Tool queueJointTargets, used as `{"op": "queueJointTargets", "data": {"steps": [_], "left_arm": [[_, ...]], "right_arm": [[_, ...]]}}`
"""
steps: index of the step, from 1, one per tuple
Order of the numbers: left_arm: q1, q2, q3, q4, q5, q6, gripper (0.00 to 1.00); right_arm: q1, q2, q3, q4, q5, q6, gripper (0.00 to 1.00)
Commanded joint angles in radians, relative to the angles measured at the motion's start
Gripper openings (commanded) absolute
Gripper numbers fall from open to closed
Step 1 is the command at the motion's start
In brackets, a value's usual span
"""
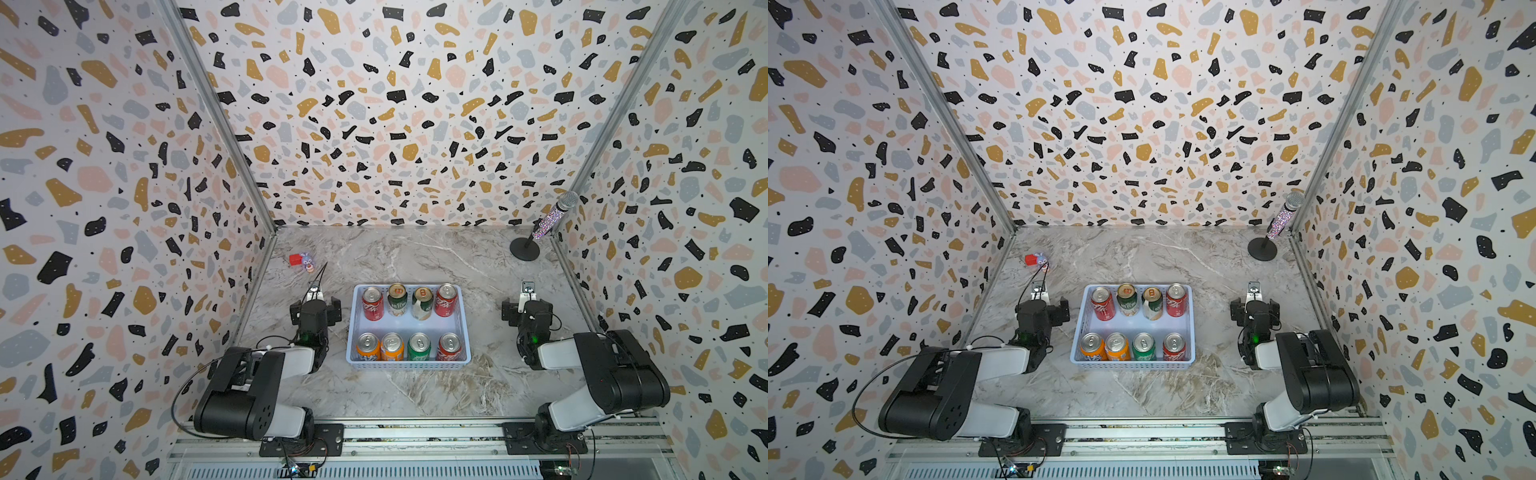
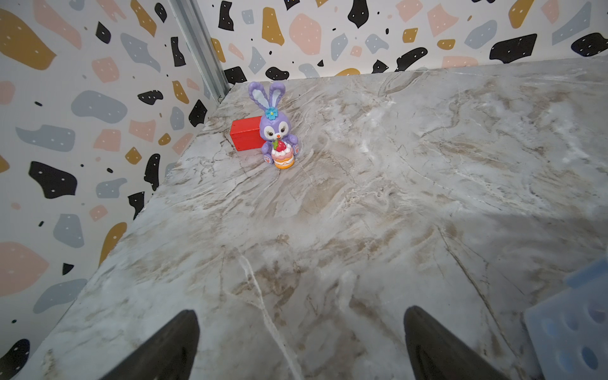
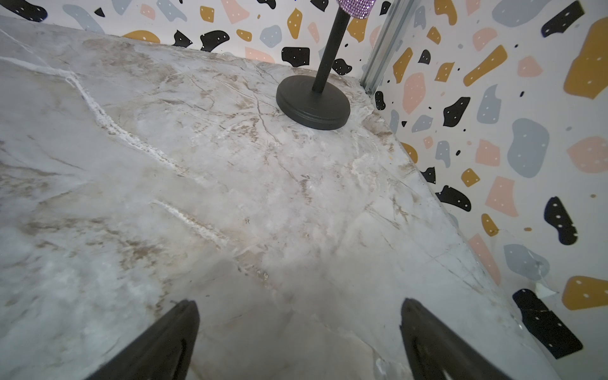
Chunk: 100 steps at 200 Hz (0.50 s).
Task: Take out the drinks from the basket
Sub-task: Pick up the drink from the basket.
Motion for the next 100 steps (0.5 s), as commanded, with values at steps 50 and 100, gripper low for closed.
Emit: {"op": "queueJointTargets", "data": {"steps": [50, 100], "left_arm": [[-0.016, -0.222, 0.192, -0.472, -0.264, -0.139, 1.0], [0.004, -0.453, 0.301, -0.976, -0.253, -0.609, 1.0]], "right_arm": [[-0.001, -0.311, 0.162, -0.53, 0.109, 0.095, 1.0], [-0.003, -0.475, 0.256, -0.802, -0.165, 0.281, 1.0]]}}
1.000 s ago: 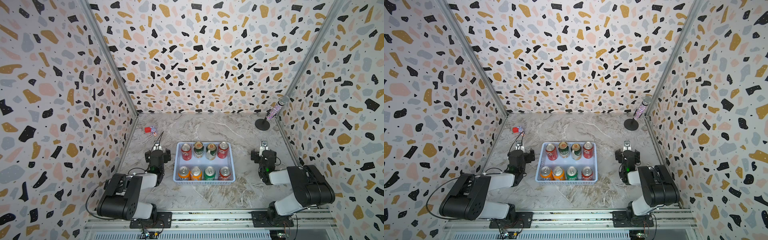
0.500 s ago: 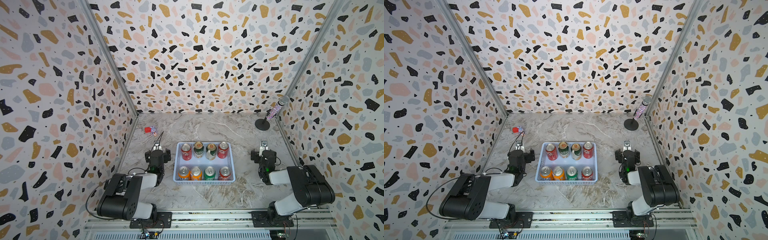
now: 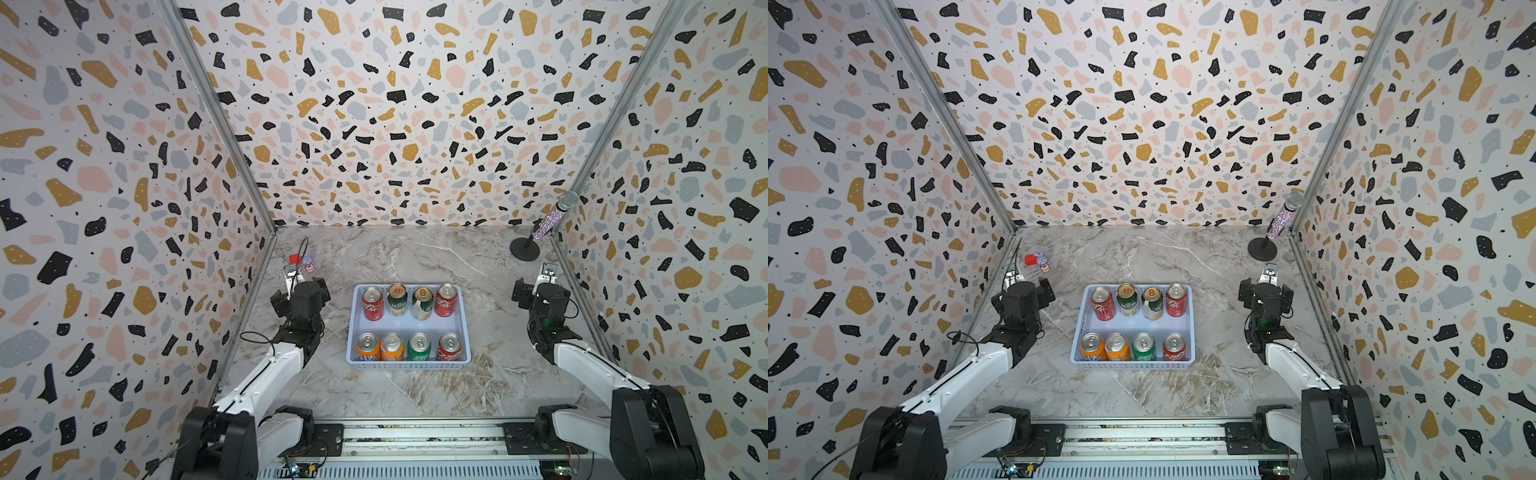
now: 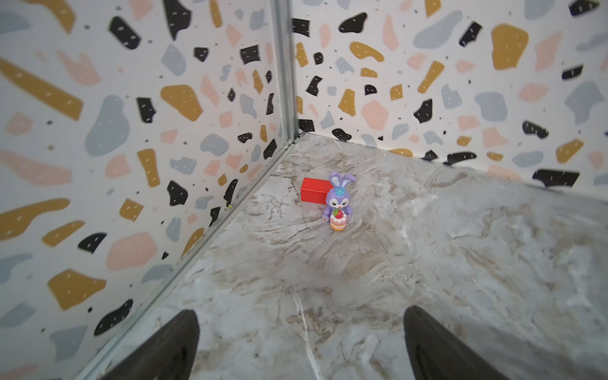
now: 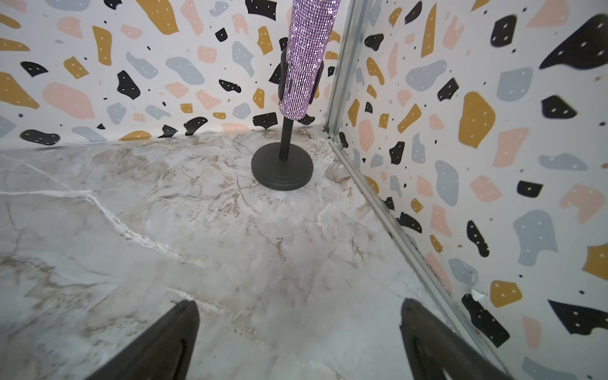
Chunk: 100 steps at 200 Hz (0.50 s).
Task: Take out the drinks from the basket
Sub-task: Pick up the drink from the basket.
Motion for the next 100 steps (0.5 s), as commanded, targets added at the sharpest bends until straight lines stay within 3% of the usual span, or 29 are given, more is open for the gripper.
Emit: {"op": "queueJointTargets", "data": {"steps": [1, 16, 46, 63, 80, 100], "left_arm": [[0.017, -0.082, 0.062, -0.372, 0.012, -0.304, 1.0], [0.019, -0.118, 0.084, -0.427, 0.149, -0.298, 1.0], [0.019, -0.134, 0.205, -0.572, 0.349, -0.216, 1.0], [0.017, -0.151, 0.259, -0.652, 0.411, -0.205, 1.0], [0.017, -0.18, 0.292, -0.696, 0.485, -0.178, 1.0], [0.017, -0.175, 0.335, -0.75, 0.62, -0.145, 1.0]], "right_arm": [[-0.001, -0.079, 0.08, -0.264, -0.185, 0.113, 1.0], [-0.002, -0.104, 0.139, -0.395, -0.254, 0.17, 1.0], [-0.001, -0.084, 0.291, -0.695, -0.508, 0.198, 1.0], [0.001, -0.05, 0.349, -0.82, -0.633, 0.221, 0.98], [0.029, -0.038, 0.381, -0.908, -0.678, 0.228, 0.96], [0.111, -0.049, 0.417, -1.018, -0.624, 0.198, 0.95]]}}
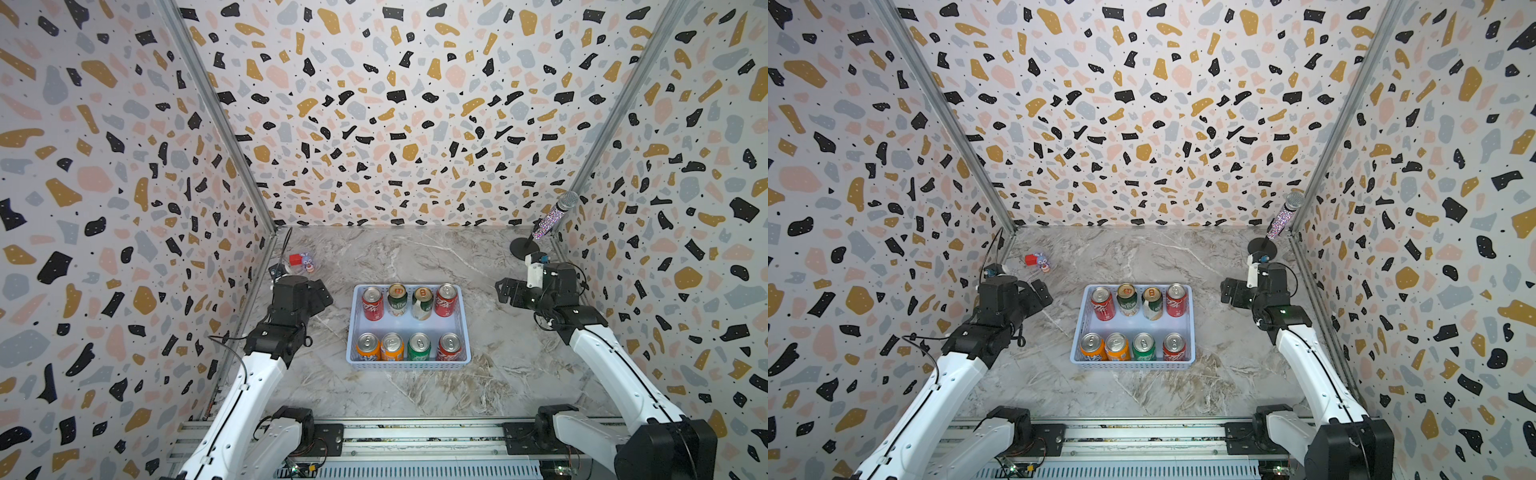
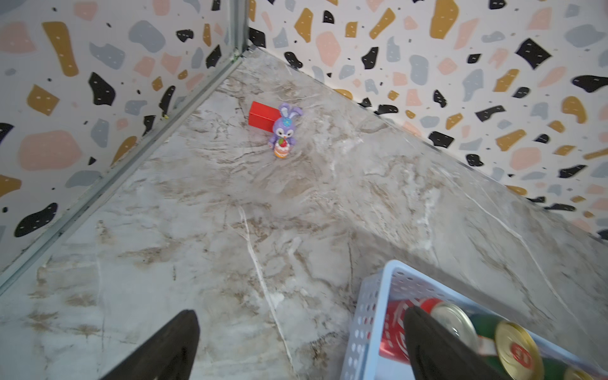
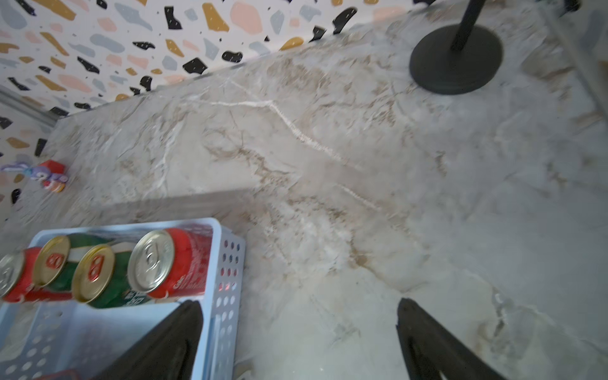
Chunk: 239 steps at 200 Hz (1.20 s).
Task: Take out the drinks from the basket
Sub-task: Pick up the drink from the basket.
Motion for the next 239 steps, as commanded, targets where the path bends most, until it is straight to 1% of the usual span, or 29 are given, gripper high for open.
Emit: {"op": "queueJointTargets", "data": {"steps": [1, 27, 44, 59, 70, 81, 90, 106, 136, 169, 202, 239], "left_arm": [[0.0, -0.005, 0.061, -0.114, 0.204, 0.051, 1.0], [-0.001, 0.083, 0.117, -0.186, 0.413, 0.109, 1.0], [-0.001, 0.11, 0.123, -0.206, 0.472, 0.113, 1.0], [-0.001, 0.089, 0.108, -0.207, 0.461, 0.101, 1.0], [-0.001, 0.062, 0.095, -0.207, 0.441, 0.103, 1.0], [-0.002, 0.034, 0.079, -0.211, 0.409, 0.11, 0.97], [-0.001, 0.013, 0.066, -0.214, 0.394, 0.112, 0.96], [-0.002, -0.013, 0.042, -0.219, 0.39, 0.116, 0.99], [-0.001, -0.023, 0.001, -0.222, 0.385, 0.086, 1.0], [-0.001, -0.012, -0.026, -0.218, 0.472, 0.109, 1.0], [-0.002, 0.01, -0.016, -0.219, 0.475, 0.116, 1.0], [-0.002, 0.007, -0.026, -0.219, 0.499, 0.115, 1.0]], "right_arm": [[0.08, -0.009, 0.054, -0.25, -0.056, 0.0, 0.95], [0.179, -0.005, 0.107, -0.359, -0.049, -0.029, 0.91], [0.242, -0.005, 0.136, -0.414, -0.001, -0.032, 0.9], [0.285, -0.005, 0.157, -0.448, 0.029, -0.026, 0.9], [0.312, -0.004, 0.168, -0.464, 0.028, -0.017, 0.89], [0.336, 0.001, 0.174, -0.473, 0.021, 0.002, 0.89], [0.35, 0.007, 0.179, -0.476, 0.007, 0.028, 0.88], [0.389, 0.019, 0.189, -0.469, -0.01, 0.065, 0.88], [0.466, 0.055, 0.209, -0.462, 0.033, 0.081, 0.88], [0.545, 0.114, 0.241, -0.491, 0.106, 0.088, 0.89], [0.614, 0.179, 0.267, -0.48, 0.138, 0.089, 0.89], [0.673, 0.245, 0.289, -0.472, 0.159, 0.094, 0.9]]}}
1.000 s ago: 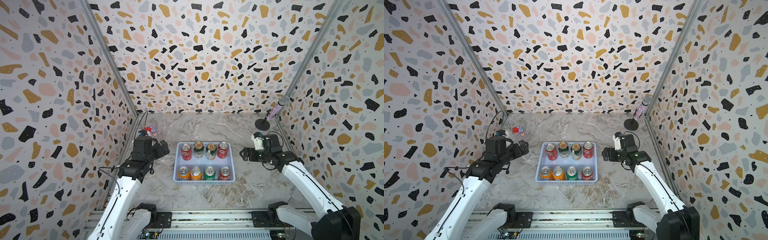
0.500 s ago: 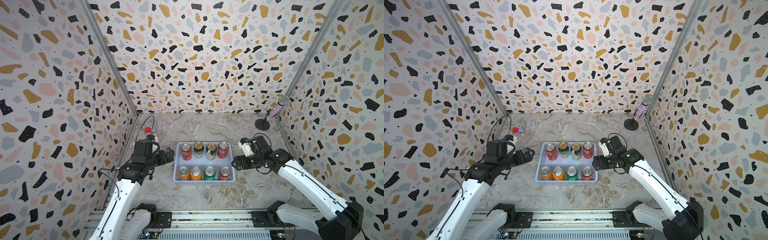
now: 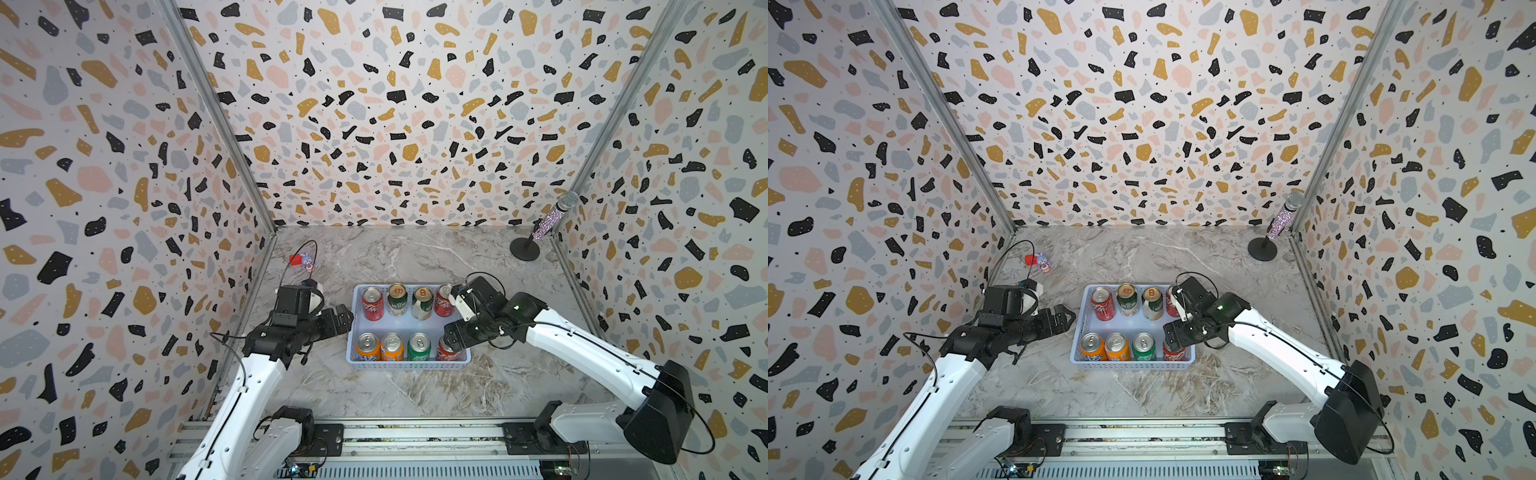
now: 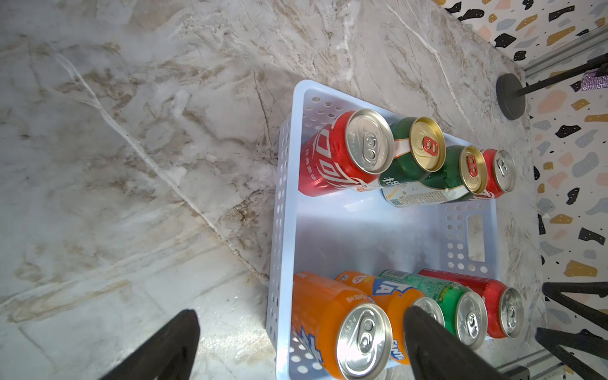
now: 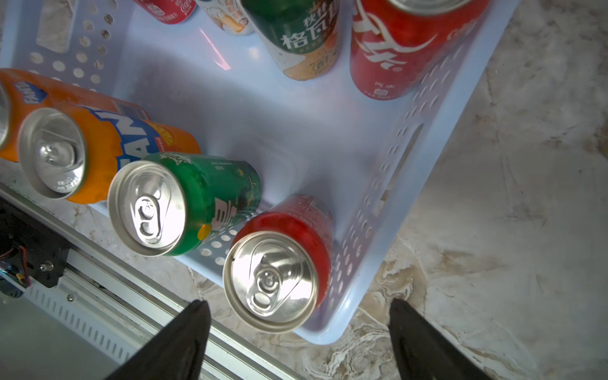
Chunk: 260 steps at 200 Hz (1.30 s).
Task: Take out the drinks from the basket
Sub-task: Pick up the drink from the basket.
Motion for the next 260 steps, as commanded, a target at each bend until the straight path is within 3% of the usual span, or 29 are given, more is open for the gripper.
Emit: {"op": "queueJointTargets", "data": {"steps": [1, 182, 231, 260], "left_arm": [[-0.001, -0.005, -0.005, 0.011, 0.031, 0.013, 1.0], [-0.001, 0.001, -0.008, 0.016, 0.056, 0.014, 1.0], [-0.001, 0.007, -0.009, 0.017, 0.071, 0.015, 1.0], [-0.001, 0.005, -0.01, 0.018, 0.073, 0.015, 1.0]], "right_arm": [[0.029, 0.019, 0.041, -0.016, 0.035, 0.011, 0.9], [0.115, 0.175, -0.011, 0.054, 0.126, 0.035, 0.81], [0.127, 0.162, -0.014, 0.056, 0.14, 0.035, 0.66], [0.129, 0.123, -0.011, 0.064, 0.146, 0.037, 0.52]]}}
